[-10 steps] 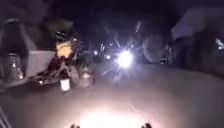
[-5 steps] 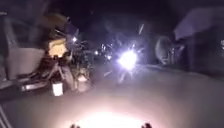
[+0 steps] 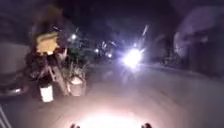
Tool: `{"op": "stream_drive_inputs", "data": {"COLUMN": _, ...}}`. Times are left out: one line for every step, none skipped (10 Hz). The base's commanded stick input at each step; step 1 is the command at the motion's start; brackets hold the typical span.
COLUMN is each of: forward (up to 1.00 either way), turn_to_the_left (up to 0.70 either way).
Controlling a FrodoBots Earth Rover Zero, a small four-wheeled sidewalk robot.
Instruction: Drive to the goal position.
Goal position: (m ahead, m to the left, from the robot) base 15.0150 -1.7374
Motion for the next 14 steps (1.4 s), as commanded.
{"op": "stream_drive_inputs", "data": {"forward": 0.7, "turn_to_the_left": 0.0}}
{"op": "stream_drive_inputs", "data": {"forward": 0.7, "turn_to_the_left": 0.0}}
{"op": "stream_drive_inputs", "data": {"forward": 0.7, "turn_to_the_left": 0.0}}
{"op": "stream_drive_inputs", "data": {"forward": 0.7, "turn_to_the_left": 0.0}}
{"op": "stream_drive_inputs", "data": {"forward": 0.7, "turn_to_the_left": 0.0}}
{"op": "stream_drive_inputs", "data": {"forward": 0.7, "turn_to_the_left": 0.0}}
{"op": "stream_drive_inputs", "data": {"forward": 0.7, "turn_to_the_left": 0.0}}
{"op": "stream_drive_inputs", "data": {"forward": 0.7, "turn_to_the_left": 0.0}}
{"op": "stream_drive_inputs", "data": {"forward": 0.7, "turn_to_the_left": 0.0}}
{"op": "stream_drive_inputs", "data": {"forward": 0.7, "turn_to_the_left": 0.0}}
{"op": "stream_drive_inputs", "data": {"forward": 0.7, "turn_to_the_left": 0.0}}
{"op": "stream_drive_inputs", "data": {"forward": 0.7, "turn_to_the_left": 0.0}}
{"op": "stream_drive_inputs", "data": {"forward": 0.7, "turn_to_the_left": 0.0}}
{"op": "stream_drive_inputs", "data": {"forward": 0.7, "turn_to_the_left": 0.0}}
